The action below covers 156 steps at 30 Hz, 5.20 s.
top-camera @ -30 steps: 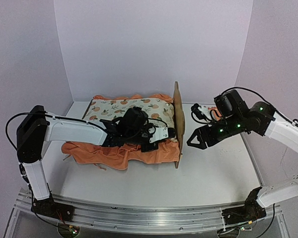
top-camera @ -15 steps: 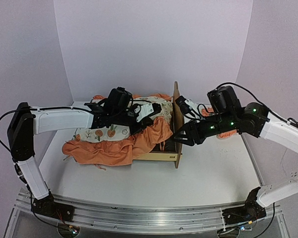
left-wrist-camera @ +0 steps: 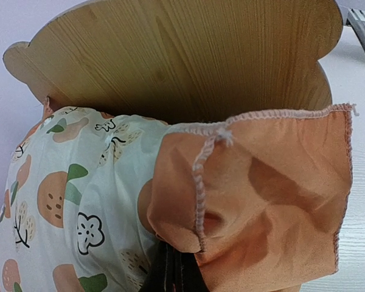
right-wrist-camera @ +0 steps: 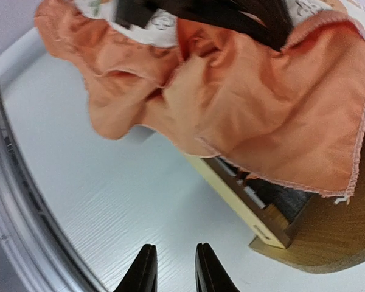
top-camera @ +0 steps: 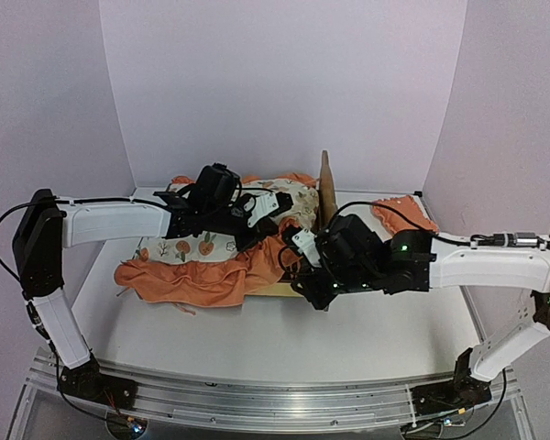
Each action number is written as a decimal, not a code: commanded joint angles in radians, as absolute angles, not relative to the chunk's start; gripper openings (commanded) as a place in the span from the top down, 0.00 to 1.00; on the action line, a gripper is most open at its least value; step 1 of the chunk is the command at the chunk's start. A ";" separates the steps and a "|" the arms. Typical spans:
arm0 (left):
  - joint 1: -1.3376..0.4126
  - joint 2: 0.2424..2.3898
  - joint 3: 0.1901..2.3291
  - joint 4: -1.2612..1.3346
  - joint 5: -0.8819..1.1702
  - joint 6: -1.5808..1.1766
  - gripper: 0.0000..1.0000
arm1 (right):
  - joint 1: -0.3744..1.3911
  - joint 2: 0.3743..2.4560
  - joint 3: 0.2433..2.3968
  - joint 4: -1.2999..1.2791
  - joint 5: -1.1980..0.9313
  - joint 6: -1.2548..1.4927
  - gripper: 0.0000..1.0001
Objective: Set up the pet bed
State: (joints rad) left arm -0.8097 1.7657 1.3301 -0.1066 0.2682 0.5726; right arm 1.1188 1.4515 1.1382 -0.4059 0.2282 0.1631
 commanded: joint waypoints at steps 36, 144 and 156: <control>-0.772 1.705 1.270 -0.067 0.286 0.545 1.00 | 0.980 1.682 1.137 -0.156 0.363 0.185 0.67; -0.898 1.942 1.388 -0.452 0.224 0.727 0.81 | 0.955 1.464 0.911 -0.374 -0.080 0.502 0.63; -0.897 1.975 1.745 -0.832 0.334 0.567 1.00 | 0.958 1.373 0.822 -0.233 -0.053 0.452 0.63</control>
